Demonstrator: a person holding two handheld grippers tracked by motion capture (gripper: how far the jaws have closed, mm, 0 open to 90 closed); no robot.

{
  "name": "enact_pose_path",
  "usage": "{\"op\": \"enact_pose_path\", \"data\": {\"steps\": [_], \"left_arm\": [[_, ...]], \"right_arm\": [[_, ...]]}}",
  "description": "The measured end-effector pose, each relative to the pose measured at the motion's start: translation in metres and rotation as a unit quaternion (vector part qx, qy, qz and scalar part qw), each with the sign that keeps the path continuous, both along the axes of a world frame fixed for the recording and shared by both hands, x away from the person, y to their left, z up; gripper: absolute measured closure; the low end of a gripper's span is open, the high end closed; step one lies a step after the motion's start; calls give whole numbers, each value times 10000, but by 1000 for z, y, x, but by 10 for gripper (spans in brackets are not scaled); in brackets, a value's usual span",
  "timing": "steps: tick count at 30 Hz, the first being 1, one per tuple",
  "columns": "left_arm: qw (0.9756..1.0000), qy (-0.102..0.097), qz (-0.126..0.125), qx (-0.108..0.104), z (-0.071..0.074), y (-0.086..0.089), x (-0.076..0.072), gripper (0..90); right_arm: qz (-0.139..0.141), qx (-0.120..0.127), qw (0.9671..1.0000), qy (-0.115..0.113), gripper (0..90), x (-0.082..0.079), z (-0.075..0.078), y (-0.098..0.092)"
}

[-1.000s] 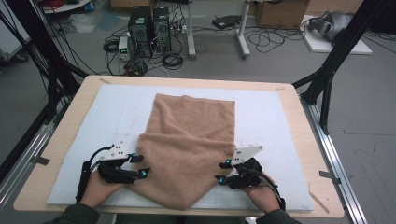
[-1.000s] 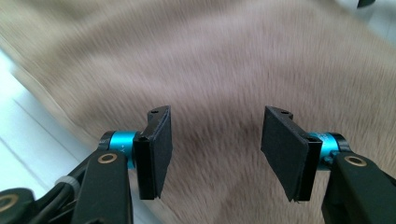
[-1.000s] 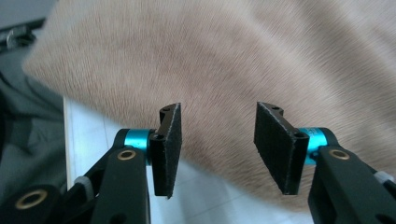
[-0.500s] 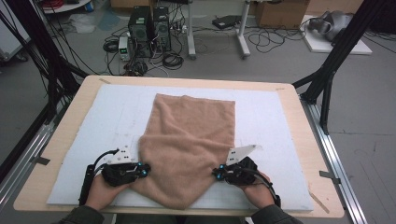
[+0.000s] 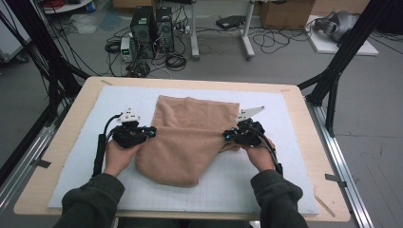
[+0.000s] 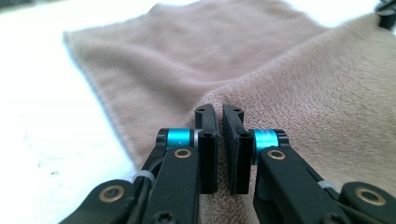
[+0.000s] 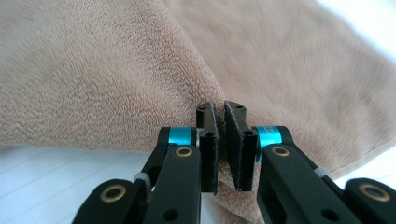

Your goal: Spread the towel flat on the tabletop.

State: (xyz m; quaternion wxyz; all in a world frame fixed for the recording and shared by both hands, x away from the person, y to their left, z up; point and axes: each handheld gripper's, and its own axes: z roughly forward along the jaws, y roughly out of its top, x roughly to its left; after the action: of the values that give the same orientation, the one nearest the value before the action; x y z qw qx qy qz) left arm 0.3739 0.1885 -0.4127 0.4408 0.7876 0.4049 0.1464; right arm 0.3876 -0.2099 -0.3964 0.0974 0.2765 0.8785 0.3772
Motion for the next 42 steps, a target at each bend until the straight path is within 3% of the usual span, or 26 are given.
{"op": "enact_pose_path", "data": {"steps": [3, 6, 8, 9, 13, 17, 22, 24, 27, 29, 32, 34, 38, 42], "left_arm": [[9995, 244, 63, 213, -16, -4, 11, 846], [9997, 154, 92, 158, -13, -4, 9, 824], [9997, 113, 15, 226, -8, -1, 5, 771], [9999, 85, -16, 148, -4, 2, 1, 744], [9999, -15, -151, -65, 8, 9, -15, 665], [9993, -186, -261, 188, 13, 11, -31, 604], [9987, -315, -344, 203, 18, 18, -49, 538], [9984, -324, -430, 198, 19, 20, -54, 516], [9982, -203, -557, 121, 17, 19, -61, 446], [9977, -243, -612, 176, 13, 17, -66, 427], [9970, -165, -669, 352, 3, 16, -70, 413], [9972, -180, -625, 382, -1, 18, -71, 413], [9990, -244, -339, 158, 0, 32, -71, 419], [9991, -296, -307, -55, 8, 41, -74, 422]], "right_arm": [[-145, 83, 9997, 195, 838, 13, -14, 2], [-143, -26, 9997, 187, 825, 16, -18, 6], [-194, 45, 9997, 146, 775, 13, -14, 3], [-187, 97, 9997, 108, 748, 11, -11, 1], [-84, 338, 9992, -210, 707, -10, 3, -7], [-15, 370, 9985, -407, 671, -31, 8, -11], [185, 413, 9969, -649, 623, -51, 12, -17], [180, 318, 9967, -721, 614, -56, 13, -19], [340, 463, 9965, -615, 588, -62, 9, -17], [509, 555, 9955, -571, 572, -65, 5, -11], [634, 522, 9955, -483, 536, -66, -3, 1], [733, 357, 9957, -434, 514, -65, -10, 13], [753, 272, 9963, -325, 498, -60, -19, 30], [706, 263, 9968, -280, 516, -52, -23, 39]]}}
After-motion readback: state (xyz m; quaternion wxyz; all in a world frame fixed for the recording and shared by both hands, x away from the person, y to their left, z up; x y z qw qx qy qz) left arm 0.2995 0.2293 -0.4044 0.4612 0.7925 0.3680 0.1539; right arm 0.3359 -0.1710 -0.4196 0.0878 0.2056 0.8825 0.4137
